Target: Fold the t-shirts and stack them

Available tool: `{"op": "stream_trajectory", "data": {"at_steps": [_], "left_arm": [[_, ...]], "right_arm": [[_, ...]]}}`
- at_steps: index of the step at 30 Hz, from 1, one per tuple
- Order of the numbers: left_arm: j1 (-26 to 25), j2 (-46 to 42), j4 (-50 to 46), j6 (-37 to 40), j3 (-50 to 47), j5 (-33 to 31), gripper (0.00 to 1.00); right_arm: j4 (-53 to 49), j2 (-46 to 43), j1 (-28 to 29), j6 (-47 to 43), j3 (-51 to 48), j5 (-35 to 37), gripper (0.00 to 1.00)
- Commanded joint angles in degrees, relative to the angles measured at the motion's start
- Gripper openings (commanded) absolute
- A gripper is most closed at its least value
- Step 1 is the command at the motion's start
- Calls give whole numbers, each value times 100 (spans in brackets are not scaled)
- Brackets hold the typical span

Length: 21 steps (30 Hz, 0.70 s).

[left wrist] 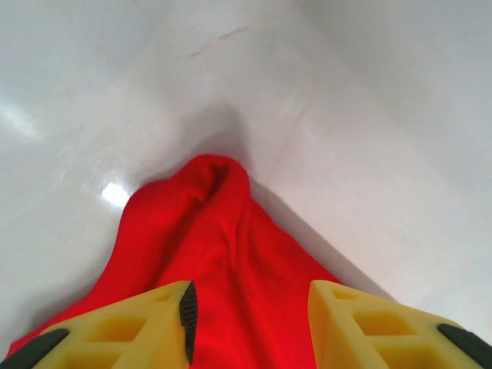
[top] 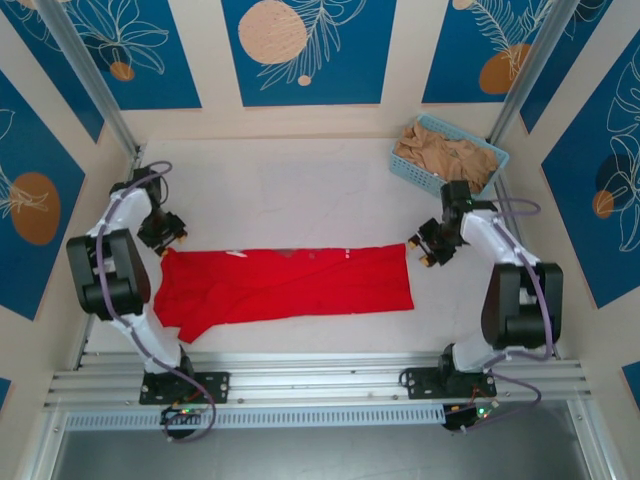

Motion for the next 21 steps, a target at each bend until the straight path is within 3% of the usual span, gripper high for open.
{"op": "stream_trajectory", "data": {"at_steps": [1, 6, 17, 21], "left_arm": [[-188, -645, -171, -452, -549, 511, 41], [-287, -947, 373, -1006, -1647, 1047, 35], [-281, -504, 505, -955, -1760, 837, 31], [-264, -329, 505, -948, -1708, 688, 27]], "right_arm": [[-105, -509, 292, 1628, -753, -621, 36], [382, -617, 554, 2714, -1239, -1009, 36], [485, 512, 339, 2568, -860, -796, 37], [491, 573, 332, 2518, -741, -608, 28]]}}
